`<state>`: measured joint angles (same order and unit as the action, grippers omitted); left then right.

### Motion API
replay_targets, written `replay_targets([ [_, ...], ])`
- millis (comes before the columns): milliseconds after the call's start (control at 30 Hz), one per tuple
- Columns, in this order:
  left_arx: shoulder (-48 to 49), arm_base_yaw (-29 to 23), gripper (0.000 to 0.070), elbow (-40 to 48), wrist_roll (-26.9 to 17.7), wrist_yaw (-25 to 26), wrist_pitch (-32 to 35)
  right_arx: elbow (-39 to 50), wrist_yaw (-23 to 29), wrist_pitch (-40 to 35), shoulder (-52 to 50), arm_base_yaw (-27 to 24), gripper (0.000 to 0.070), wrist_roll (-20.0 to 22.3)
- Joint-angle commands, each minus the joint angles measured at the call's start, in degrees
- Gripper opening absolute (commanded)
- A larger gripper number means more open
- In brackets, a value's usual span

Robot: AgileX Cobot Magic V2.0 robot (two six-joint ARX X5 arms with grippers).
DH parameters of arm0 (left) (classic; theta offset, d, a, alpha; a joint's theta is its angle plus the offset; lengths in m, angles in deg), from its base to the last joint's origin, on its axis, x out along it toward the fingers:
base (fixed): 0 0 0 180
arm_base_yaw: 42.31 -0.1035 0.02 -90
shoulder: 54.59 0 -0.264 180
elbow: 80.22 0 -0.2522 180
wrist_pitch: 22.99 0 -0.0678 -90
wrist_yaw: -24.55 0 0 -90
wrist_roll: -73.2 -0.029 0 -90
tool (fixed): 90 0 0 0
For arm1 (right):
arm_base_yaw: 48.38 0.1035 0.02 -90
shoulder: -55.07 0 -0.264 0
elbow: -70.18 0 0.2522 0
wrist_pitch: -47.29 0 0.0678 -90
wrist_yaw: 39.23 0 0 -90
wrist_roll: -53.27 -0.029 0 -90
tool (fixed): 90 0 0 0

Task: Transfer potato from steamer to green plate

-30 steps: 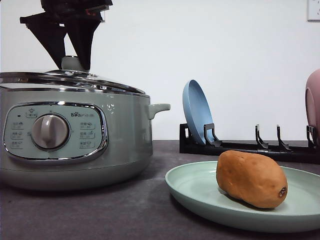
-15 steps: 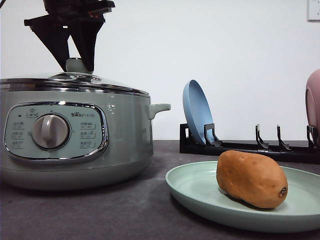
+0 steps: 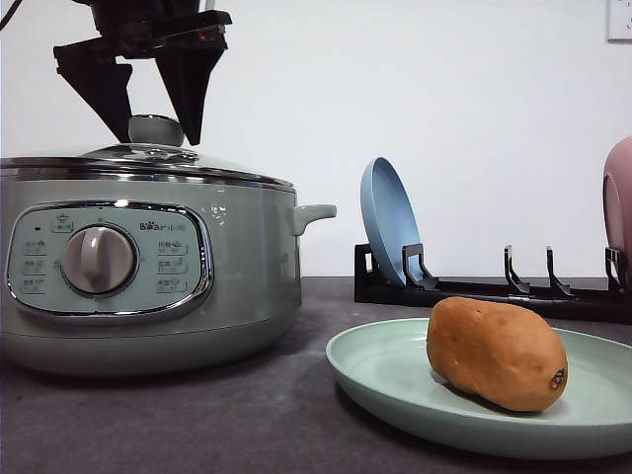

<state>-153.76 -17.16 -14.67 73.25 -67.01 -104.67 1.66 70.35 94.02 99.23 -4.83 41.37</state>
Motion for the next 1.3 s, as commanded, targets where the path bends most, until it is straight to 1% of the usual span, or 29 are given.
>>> replay_targets([
  [0,-0.17,0.33,0.0556,-1.24,-0.04,-0.13,0.22,-0.9,-0.04,-0.33,0.28,0.5,0.0666,0.7],
  [300,6.76,0.35,0.0556,-4.54,-0.02,-0.13,-0.07,-0.9,-0.62,-0.33,0.28,0.52,0.0666,0.83],
  [433,11.58,0.45,0.0553,-5.01,-0.02,0.82,-0.48,-0.9,-3.68,-0.29,0.28,0.52,0.0666,0.83],
  [500,13.97,0.48,0.0549,-5.01,-0.04,2.47,-1.25,-0.9,-5.66,-0.2,0.28,0.52,0.0665,0.8],
  [633,18.48,0.48,0.0549,-5.01,-0.03,7.58,-3.64,-0.92,-11.36,1.11,0.28,0.52,0.0664,0.32],
  [833,23.37,0.48,0.0547,-5.01,-0.04,14.68,-8.49,-0.92,-20.92,5.99,0.28,0.52,0.0664,-1.59],
  [900,24.32,0.48,0.054,-5.01,-0.04,15.68,-10.23,-0.92,-23.77,7.84,0.28,0.52,0.0664,-2.27],
  [1033,25.47,0.48,0.0535,-5.01,-0.04,15.86,-13.63,-0.92,-29.26,11.13,0.28,0.52,0.0664,-2.71],
  [1100,25.7,0.48,0.0496,-5.01,-0.04,16.16,-14.63,-0.92,-31.2,12.26,0.28,0.52,0.0664,-2.72],
  [1133,25.73,0.48,0.0457,-5.01,-0.03,16.46,-14.67,-0.92,-32.06,12.75,0.28,0.52,0.066,-2.72],
  [1167,25.75,0.48,0.041,-5.01,-0.02,16.65,-14.69,-0.92,-32.77,13.14,0.28,0.52,0.0634,-2.71],
  [1200,25.76,0.48,0.0353,-5.01,-0.02,16.72,-14.69,-0.92,-33.27,13.43,0.28,0.52,0.0582,-2.69],
  [1233,25.76,0.5,0.0278,-5.01,-0.02,16.72,-14.69,-0.92,-33.27,13.57,0.28,0.52,0.048,-2.69],
  [1267,25.76,0.49,0.019,-5.01,-0.02,16.72,-14.69,-0.92,-33.24,13.65,0.28,0.52,0.0358,-2.69],
])
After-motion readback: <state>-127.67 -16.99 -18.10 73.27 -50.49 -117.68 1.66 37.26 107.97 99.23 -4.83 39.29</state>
